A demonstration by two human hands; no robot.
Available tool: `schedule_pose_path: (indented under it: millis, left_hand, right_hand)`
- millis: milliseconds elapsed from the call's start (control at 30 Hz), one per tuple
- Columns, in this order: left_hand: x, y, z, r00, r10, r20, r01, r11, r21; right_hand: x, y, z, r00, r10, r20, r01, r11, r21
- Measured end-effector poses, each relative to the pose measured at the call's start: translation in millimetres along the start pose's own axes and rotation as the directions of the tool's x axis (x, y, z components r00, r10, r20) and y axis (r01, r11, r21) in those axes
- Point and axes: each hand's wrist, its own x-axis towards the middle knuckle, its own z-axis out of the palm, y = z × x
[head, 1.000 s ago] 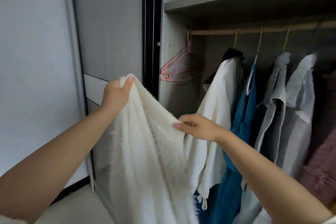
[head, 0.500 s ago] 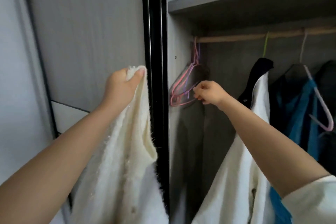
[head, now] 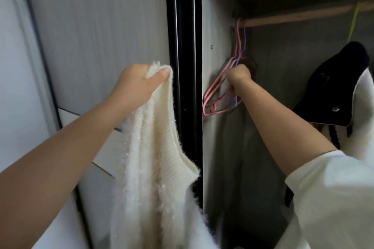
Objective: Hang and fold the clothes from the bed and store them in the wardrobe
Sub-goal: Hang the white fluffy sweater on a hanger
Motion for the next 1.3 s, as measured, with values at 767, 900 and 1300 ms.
schedule_pose_path:
  millis: [767,900,1300]
  left_hand:
    - [-151.0,55.0,28.3,0.931,0.324,0.169,-0.142,0.746,-0.65]
    - [-186.8,80.2,32.9,0.892,0.388,0.231,-0.113,0.687,-0.718]
    - [-274.6,103.2,56.8,0.79,0.424,0.443,0.116,0.606,-0.787]
  right_hand:
    - [-369.0,51.4,-143.0,0.877,0.141,-0.46,-0.117,0.99,0.081]
    - [-425.4,69.6,-179.1,0.854,0.485,-0.187,-0.404,0.846,0.348]
    - [-510.8,95.0,-262.3,0.859,0.414,-0.302,-0.427,0.904,0.023]
